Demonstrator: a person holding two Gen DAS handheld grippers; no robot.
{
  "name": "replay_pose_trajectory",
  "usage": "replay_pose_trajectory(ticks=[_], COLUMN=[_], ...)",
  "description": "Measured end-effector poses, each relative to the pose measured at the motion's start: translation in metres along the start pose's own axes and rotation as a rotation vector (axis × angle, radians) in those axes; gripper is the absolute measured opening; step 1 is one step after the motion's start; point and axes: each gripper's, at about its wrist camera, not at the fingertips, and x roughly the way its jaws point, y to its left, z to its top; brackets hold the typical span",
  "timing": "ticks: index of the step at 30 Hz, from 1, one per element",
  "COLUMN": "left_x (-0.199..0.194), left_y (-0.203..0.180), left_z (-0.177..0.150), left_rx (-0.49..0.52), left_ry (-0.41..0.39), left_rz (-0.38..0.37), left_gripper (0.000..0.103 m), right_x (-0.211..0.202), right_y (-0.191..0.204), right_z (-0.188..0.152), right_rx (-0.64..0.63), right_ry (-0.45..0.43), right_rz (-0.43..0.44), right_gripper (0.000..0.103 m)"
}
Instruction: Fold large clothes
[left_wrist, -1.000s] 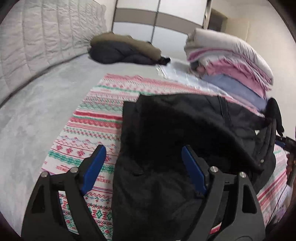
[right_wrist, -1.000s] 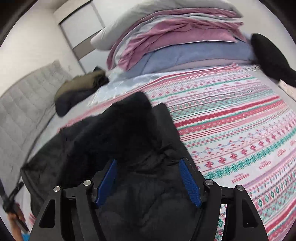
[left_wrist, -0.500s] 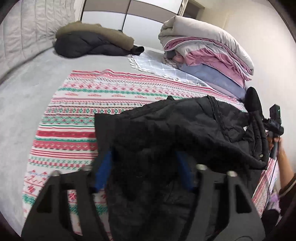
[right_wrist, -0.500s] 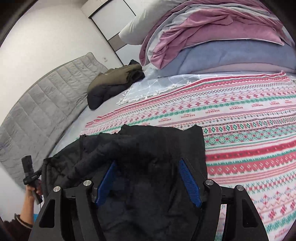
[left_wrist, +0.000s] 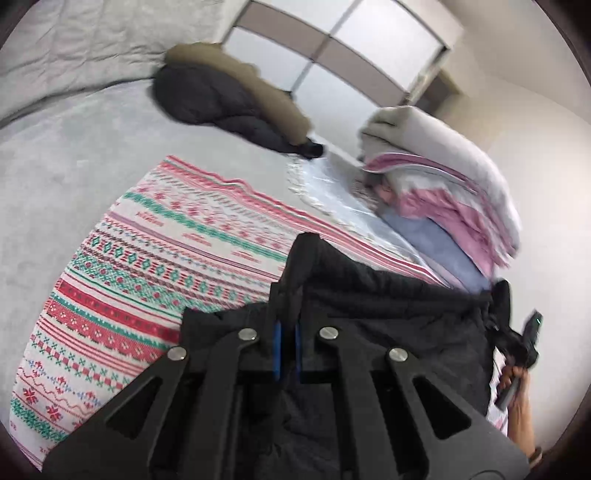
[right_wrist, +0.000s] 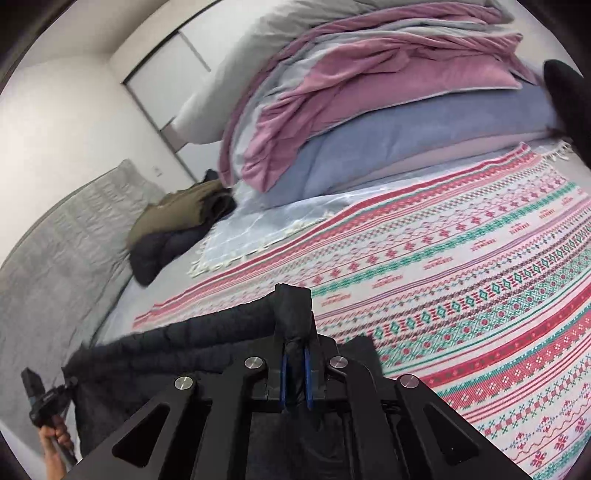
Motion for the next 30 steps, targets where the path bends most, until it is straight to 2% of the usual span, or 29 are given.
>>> replay_pose_trajectory(ticks=[5, 10, 15, 16, 17, 18, 19, 20, 22, 24, 26, 30], left_x=[0.058, 0.073, 0.086, 0.081, 0.075, 0.070, 0.062, 0.049, 0.034, 0.016, -0.001, -0.037], left_y=[0.005, 0.014, 0.004, -0.001, -0.004, -0.006, -0.009, -0.012, -0.014, -0.017, -0.018, -0.016], left_z=[-0.006, -0.007, -0.011, -0.012, -0.012, -0.012, -0.013, -0.015, -0.018, -0.023, -0.032, -0.060], left_rx=[0.021, -0.006, 0.110, 0.129, 0.140, 0.145, 0.148, 0.146, 0.138, 0.118, 0.097, 0.059], left_ry=[0.076, 0.082, 0.138, 0.132, 0.124, 0.119, 0.116, 0.104, 0.088, 0.098, 0.117, 0.133], left_rz=[0.155, 0.167, 0.292, 0.314, 0.324, 0.324, 0.316, 0.296, 0.268, 0.260, 0.265, 0.266], left_gripper=[0.006, 0.006, 0.012, 0.019, 0.035, 0.047, 0.071, 0.081, 0.081, 0.083, 0.084, 0.088], right_x=[0.041, 0.067, 0.079, 0.075, 0.071, 0.064, 0.059, 0.051, 0.029, 0.003, -0.017, -0.057], right_y=[-0.002, -0.009, -0.007, -0.005, -0.004, -0.002, -0.002, -0.001, 0.000, 0.002, 0.004, 0.013], right_z=[0.000, -0.004, -0.009, -0.009, -0.009, -0.009, -0.009, -0.010, -0.013, -0.020, -0.027, -0.053], right_rx=[-0.025, -0.042, -0.085, -0.093, -0.096, -0.097, -0.093, -0.084, -0.064, -0.039, -0.018, -0.007], right_ry=[0.059, 0.095, 0.143, 0.137, 0.133, 0.136, 0.140, 0.140, 0.119, 0.092, 0.055, 0.045], right_rz=[-0.112, -0.198, -0.264, -0.266, -0.265, -0.266, -0.270, -0.273, -0.236, -0.205, -0.181, -0.159], right_gripper=[0.006, 0.006, 0.009, 0.010, 0.014, 0.019, 0.023, 0.027, 0.035, 0.060, 0.074, 0.076])
